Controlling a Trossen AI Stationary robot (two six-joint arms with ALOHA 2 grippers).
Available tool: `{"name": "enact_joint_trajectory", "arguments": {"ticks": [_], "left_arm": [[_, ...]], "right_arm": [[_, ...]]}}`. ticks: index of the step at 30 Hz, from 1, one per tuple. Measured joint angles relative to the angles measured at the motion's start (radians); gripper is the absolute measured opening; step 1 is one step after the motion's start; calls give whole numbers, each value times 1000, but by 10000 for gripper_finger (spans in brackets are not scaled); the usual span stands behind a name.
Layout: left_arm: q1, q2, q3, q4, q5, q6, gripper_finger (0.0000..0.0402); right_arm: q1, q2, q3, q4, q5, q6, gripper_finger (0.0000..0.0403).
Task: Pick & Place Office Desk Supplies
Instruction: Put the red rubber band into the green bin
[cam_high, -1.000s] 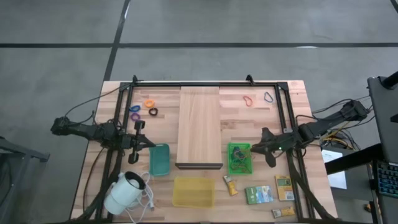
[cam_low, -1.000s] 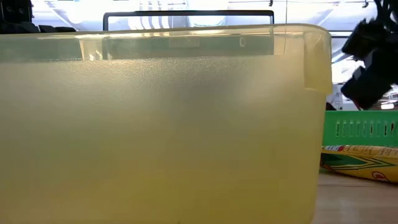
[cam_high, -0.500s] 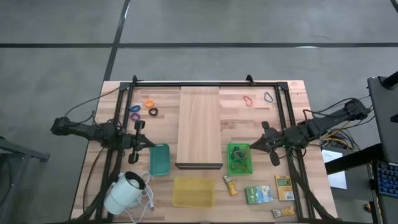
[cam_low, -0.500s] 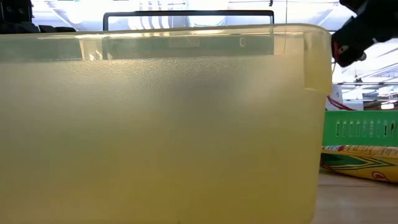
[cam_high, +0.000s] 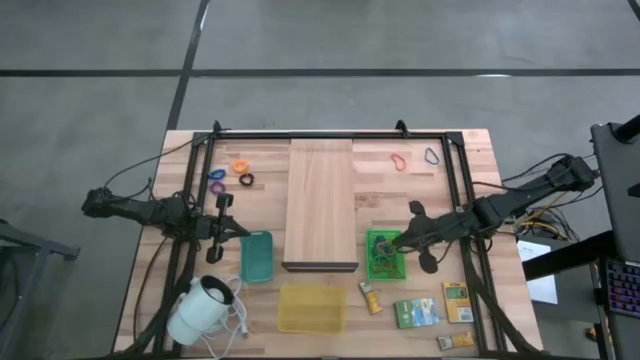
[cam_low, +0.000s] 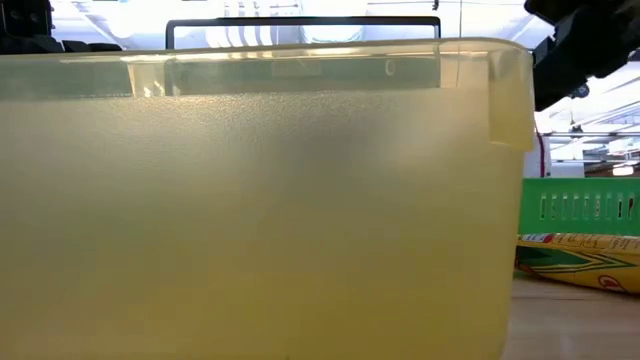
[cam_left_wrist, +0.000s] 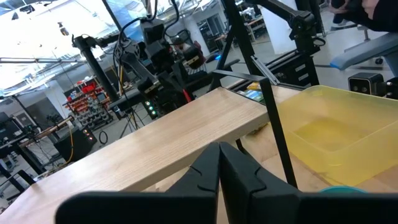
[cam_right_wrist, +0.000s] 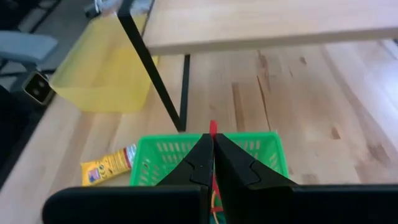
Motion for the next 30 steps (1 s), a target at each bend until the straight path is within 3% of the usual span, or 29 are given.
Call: {"name": "enact_joint_trajectory", "arguments": {"ticks": [19, 30], "left_arm": [[1, 0, 0, 0, 0, 0, 12], [1, 0, 0, 0, 0, 0, 12]], "right_arm": [[0, 289, -3, 49, -61, 194, 8], [0, 316, -3, 69, -77, 290, 28]]}}
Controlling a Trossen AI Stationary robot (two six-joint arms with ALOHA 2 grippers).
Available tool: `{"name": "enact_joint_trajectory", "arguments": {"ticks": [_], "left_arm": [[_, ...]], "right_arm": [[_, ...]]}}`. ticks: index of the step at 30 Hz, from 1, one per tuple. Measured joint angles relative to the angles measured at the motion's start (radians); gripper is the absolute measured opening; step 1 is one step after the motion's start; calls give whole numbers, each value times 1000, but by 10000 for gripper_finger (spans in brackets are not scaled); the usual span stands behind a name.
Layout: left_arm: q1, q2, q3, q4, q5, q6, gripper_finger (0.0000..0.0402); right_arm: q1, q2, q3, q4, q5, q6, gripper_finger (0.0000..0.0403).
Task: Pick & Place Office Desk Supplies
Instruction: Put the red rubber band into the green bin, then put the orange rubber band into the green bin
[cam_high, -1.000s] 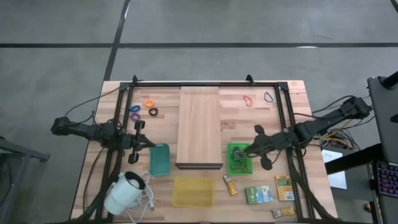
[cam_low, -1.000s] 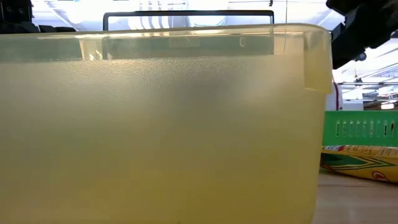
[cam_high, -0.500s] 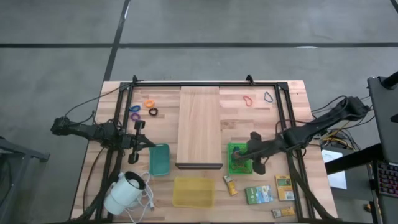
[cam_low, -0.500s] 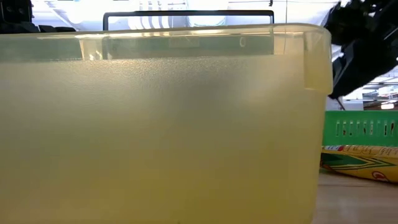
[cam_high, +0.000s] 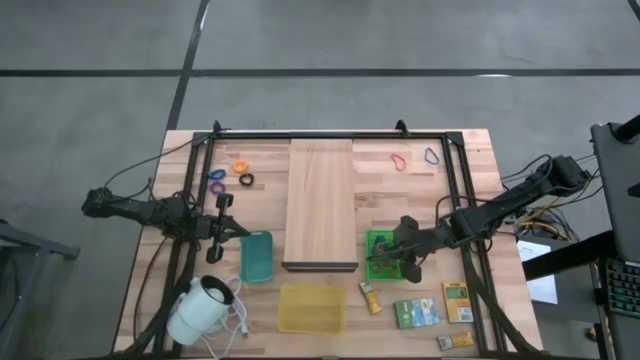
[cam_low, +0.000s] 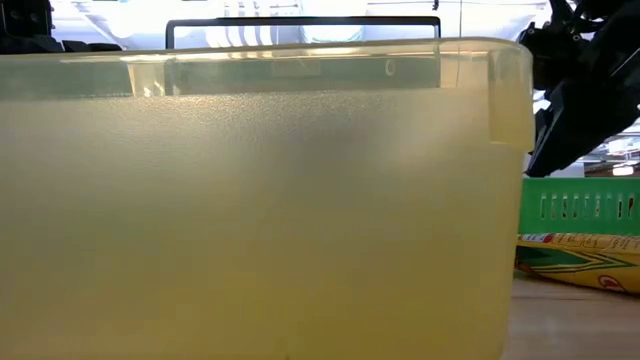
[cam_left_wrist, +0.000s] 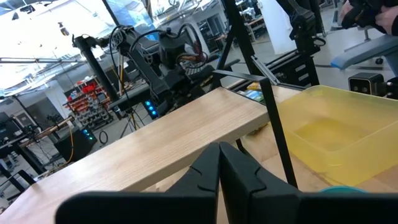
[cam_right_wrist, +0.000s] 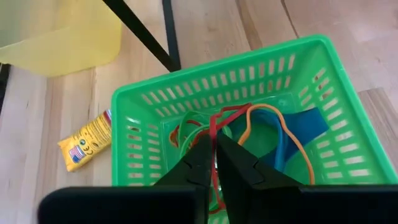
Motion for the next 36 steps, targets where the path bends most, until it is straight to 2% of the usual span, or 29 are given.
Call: {"name": "enact_joint_trajectory", "arguments": {"ticks": [11, 17, 24, 26, 30, 36], "left_arm": [[0, 0, 0, 0, 0, 0, 12], [0, 0, 0, 0, 0, 0, 12], [0, 0, 0, 0, 0, 0, 12], [0, 0, 0, 0, 0, 0, 12], [-1, 0, 0, 0, 0, 0, 12], [-1, 0, 0, 0, 0, 0, 12]], "right_arm": [[0, 1, 0, 31, 0, -14, 128], [0, 1, 0, 31, 1, -69, 166], [-3, -15, 0, 28, 5, -49, 174], [-11, -35, 1, 16, 39, -9, 171], [-49, -101, 42, -84, 151, 69, 166], [-181, -189, 146, -300, 188, 70, 164]]}}
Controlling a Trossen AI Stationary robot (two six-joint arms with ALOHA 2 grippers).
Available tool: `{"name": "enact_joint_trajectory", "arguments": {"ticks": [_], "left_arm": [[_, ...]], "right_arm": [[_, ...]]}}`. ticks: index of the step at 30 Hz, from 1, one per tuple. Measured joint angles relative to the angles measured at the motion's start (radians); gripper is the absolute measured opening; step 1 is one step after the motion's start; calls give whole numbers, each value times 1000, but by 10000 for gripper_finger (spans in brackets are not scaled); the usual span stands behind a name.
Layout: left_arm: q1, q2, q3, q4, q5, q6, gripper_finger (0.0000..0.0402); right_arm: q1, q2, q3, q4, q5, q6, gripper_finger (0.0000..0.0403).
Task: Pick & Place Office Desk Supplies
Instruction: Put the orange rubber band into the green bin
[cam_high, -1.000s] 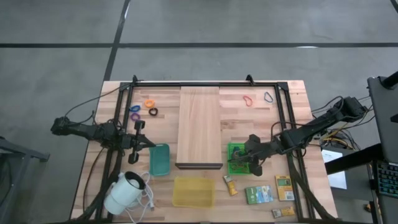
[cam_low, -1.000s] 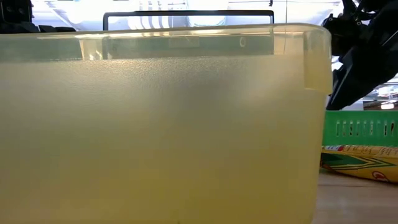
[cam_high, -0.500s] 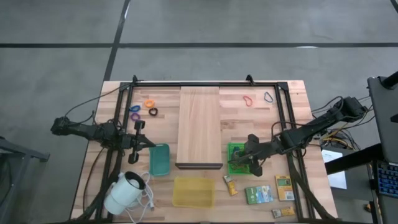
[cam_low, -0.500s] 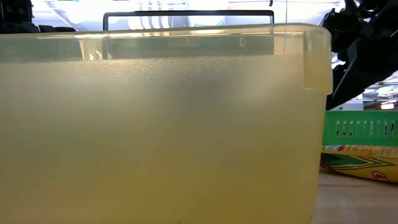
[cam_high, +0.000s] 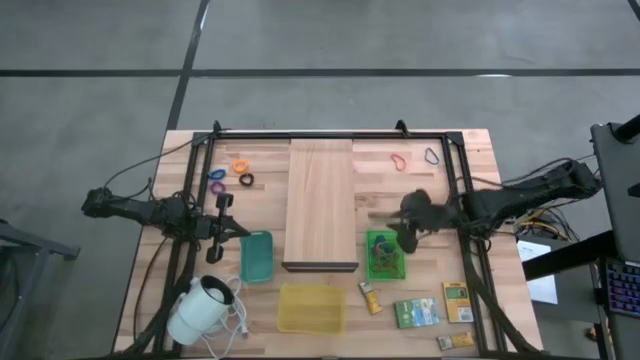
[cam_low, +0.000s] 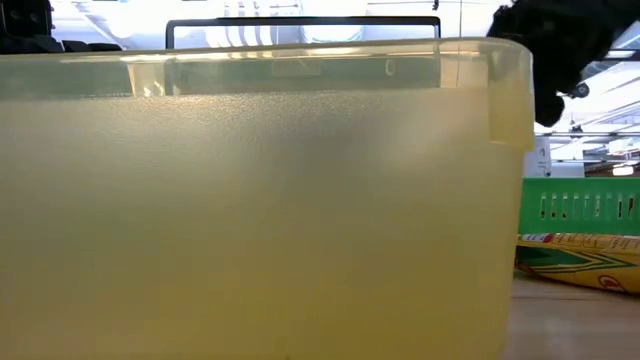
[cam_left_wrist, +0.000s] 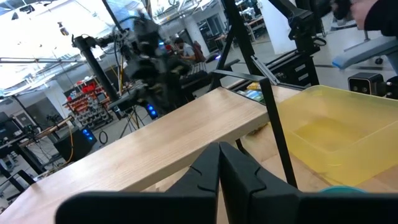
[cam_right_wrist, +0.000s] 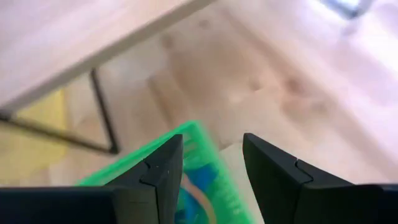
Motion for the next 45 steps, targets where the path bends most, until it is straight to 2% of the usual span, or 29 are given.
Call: {"name": "enact_joint_trajectory", "arguments": {"ticks": [9, 14, 18, 23, 30, 37, 45], "left_arm": [[0, 0, 0, 0, 0, 0, 12], [0, 0, 0, 0, 0, 0, 12], [0, 0, 0, 0, 0, 0, 12], [0, 0, 0, 0, 0, 0, 12], [0, 0, 0, 0, 0, 0, 12], [0, 0, 0, 0, 0, 0, 12], [1, 0, 0, 0, 0, 0, 12]], "right_arm": [[-317, -13, 159, -240, -2, -9, 160], [-513, 7, 188, -214, -71, -27, 160], [-654, 47, 188, -143, -167, -142, 160], [-793, 126, 187, -108, -226, -154, 160], [-899, 262, 186, -78, -232, -193, 160], [-934, 412, 186, -6, -239, -204, 160], [-989, 564, 230, -8, -285, -206, 160]]}}
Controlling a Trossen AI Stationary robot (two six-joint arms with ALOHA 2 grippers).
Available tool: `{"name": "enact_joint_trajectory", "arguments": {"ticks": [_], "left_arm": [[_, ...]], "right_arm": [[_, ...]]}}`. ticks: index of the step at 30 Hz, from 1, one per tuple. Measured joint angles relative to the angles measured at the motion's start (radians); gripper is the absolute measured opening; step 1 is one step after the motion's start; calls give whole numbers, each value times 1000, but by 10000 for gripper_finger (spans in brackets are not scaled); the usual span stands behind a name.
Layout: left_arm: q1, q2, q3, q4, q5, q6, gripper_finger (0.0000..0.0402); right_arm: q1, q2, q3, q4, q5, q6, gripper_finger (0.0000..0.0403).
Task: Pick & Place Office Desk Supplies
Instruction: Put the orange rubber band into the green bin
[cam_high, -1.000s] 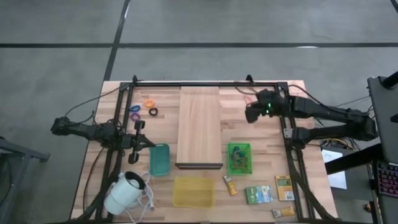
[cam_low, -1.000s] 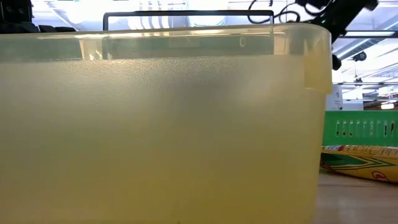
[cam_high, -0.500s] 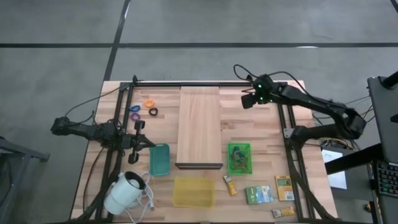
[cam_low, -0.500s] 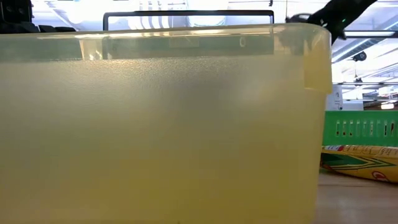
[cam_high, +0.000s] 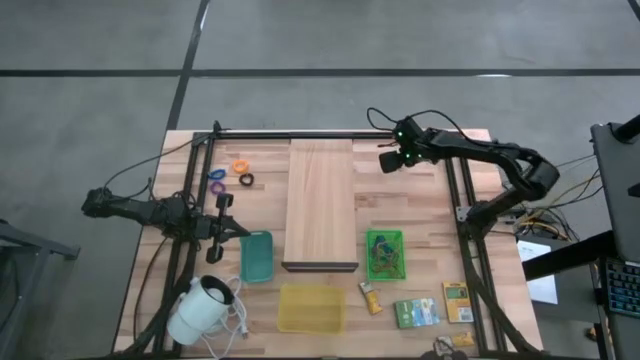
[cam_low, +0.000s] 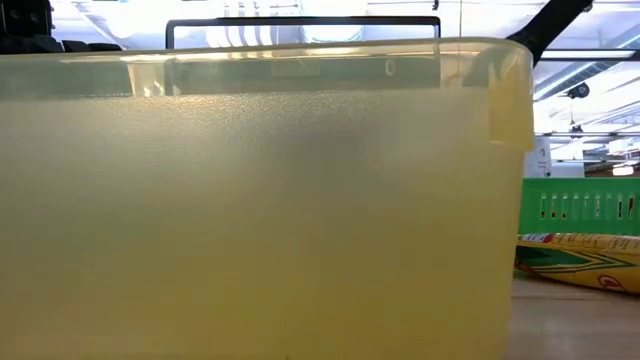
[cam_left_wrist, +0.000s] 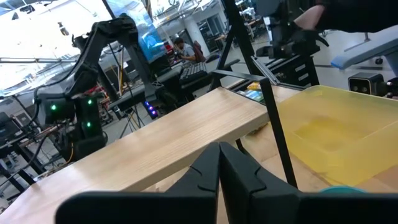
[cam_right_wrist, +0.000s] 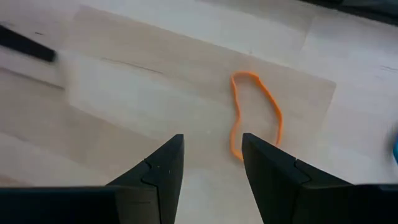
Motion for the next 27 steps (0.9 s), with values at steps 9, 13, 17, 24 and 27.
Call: {"name": "enact_joint_trajectory", "arguments": {"ticks": [9, 13, 17, 24, 27], "left_arm": [[0, 0, 0, 0, 0, 0, 12], [0, 0, 0, 0, 0, 0, 12], [0, 0, 0, 0, 0, 0, 12], [0, 0, 0, 0, 0, 0, 12], [0, 0, 0, 0, 0, 0, 12]], "right_arm": [[-6, 94, 22, -3, 0, -1, 160], [-15, 108, 22, -14, 0, -1, 160], [-21, 114, 22, -14, -11, 0, 160], [-26, 118, 22, -16, -94, -1, 160], [-31, 116, 21, -19, -95, -1, 160]]}}
